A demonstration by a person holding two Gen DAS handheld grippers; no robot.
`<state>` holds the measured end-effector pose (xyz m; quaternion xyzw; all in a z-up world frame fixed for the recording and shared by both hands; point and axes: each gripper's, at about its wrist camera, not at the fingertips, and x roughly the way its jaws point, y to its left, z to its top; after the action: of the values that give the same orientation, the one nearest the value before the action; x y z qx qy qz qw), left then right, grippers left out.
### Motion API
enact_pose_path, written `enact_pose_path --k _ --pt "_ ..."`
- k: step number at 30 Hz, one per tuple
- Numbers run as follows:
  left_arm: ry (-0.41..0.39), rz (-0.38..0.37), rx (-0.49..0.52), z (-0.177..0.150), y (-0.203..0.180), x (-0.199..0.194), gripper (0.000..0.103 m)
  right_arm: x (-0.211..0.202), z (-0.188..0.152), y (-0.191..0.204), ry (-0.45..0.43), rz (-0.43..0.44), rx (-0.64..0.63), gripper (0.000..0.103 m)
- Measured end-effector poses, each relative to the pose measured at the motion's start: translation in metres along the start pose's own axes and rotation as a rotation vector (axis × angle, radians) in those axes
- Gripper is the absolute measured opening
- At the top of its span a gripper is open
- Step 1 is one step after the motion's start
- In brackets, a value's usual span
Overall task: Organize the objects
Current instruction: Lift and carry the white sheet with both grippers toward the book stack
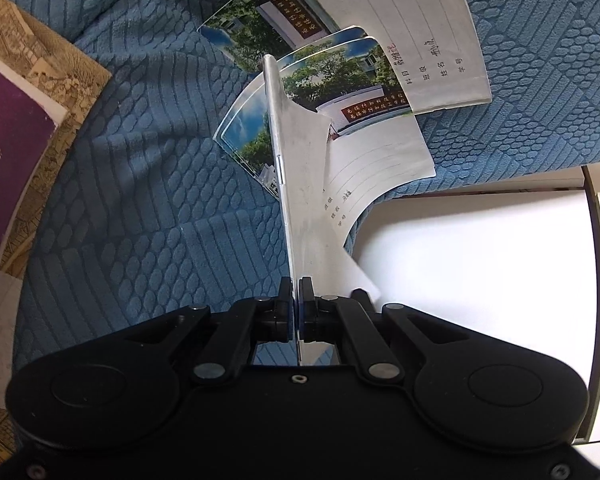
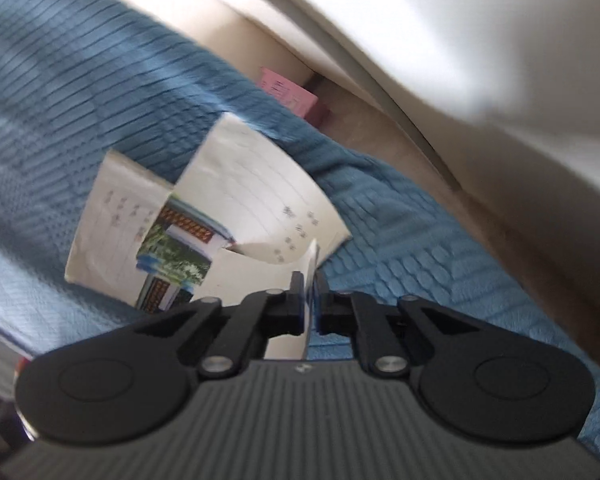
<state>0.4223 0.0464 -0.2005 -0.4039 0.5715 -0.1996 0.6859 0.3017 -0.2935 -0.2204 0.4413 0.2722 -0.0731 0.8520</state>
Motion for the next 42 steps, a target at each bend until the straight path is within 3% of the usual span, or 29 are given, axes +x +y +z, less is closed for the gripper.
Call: enact_pose_path --k 7,13,19,30,42 --pt "-0.032 0.024 0.031 0.000 0.000 -0.019 0.001 -0.022 -0.010 0.018 -0.019 0.056 -0.066 0.004" --pt "-0.045 0.041 0.074 -0.008 0.003 -0.042 0.001 -0.050 -0.037 0.038 -0.016 0.018 -0.126 0.004" --pt "-0.052 0.055 0.114 -0.022 0.006 -0.064 0.001 -0.089 -0.065 0.061 -0.069 -0.006 -0.174 0.004" --pt "-0.055 0.042 0.171 -0.043 0.016 -0.111 0.001 -0.128 -0.101 0.076 -0.084 -0.026 -0.196 0.004" --pt "-0.084 -0.025 0.197 -0.044 0.012 -0.166 0.002 -0.167 -0.112 0.117 -0.147 0.050 -0.212 0.004"
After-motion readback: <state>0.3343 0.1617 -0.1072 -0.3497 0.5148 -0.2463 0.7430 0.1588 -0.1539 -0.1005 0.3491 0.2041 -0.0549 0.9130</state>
